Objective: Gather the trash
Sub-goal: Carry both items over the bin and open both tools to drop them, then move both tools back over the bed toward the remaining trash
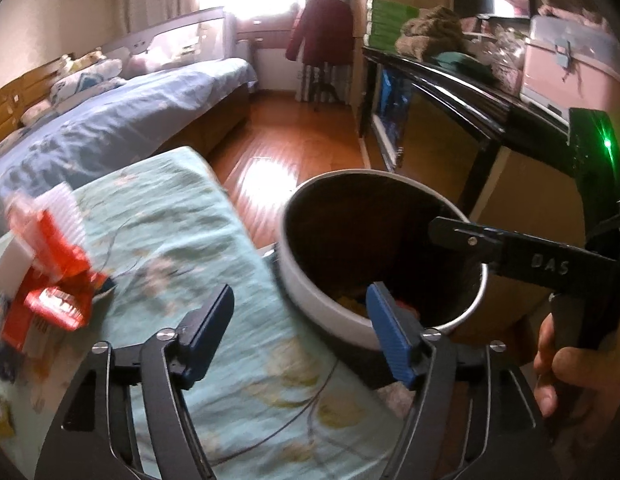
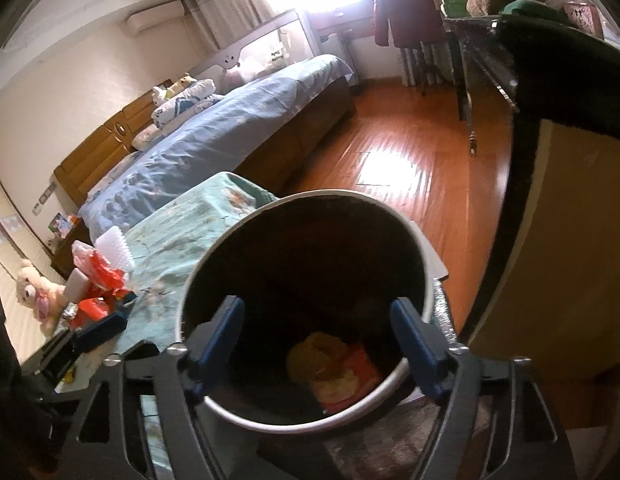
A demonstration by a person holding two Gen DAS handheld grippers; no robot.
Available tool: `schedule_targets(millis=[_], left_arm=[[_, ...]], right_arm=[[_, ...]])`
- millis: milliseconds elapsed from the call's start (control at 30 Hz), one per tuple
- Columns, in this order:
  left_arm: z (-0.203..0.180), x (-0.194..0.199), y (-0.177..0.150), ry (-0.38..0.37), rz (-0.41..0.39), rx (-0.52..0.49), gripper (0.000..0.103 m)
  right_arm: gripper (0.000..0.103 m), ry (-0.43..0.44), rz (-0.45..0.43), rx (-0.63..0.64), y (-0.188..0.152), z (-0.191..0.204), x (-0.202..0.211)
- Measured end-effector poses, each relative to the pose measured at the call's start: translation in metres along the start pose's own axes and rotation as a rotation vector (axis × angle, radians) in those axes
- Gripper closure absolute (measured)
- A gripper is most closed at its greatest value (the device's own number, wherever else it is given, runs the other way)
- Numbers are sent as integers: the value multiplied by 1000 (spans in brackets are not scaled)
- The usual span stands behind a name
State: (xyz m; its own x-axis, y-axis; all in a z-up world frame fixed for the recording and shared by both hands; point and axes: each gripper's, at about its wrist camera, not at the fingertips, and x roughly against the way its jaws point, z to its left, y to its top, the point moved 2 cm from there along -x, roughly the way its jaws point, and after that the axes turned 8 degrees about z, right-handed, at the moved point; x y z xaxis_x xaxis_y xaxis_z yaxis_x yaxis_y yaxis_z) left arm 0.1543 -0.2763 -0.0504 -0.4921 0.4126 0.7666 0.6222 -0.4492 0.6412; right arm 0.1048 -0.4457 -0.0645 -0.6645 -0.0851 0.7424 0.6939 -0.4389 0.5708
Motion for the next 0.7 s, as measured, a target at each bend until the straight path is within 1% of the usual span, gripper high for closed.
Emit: schedule_targets(millis=[200,333,467,700], left_arm=[[39,19,-24,54,-20,97,30],[64,33,-40,92,-36,156,29],[86,47,-57,145,-49,190,29],[120,63,-83,199,-50,265,29]], right_arm=[[18,57,-6,27,-7,28,0],[17,92,-6,80,-13,58,-3],[17,123,17,127,-19,84,-10],[17,169,58,206,-34,124,-24]])
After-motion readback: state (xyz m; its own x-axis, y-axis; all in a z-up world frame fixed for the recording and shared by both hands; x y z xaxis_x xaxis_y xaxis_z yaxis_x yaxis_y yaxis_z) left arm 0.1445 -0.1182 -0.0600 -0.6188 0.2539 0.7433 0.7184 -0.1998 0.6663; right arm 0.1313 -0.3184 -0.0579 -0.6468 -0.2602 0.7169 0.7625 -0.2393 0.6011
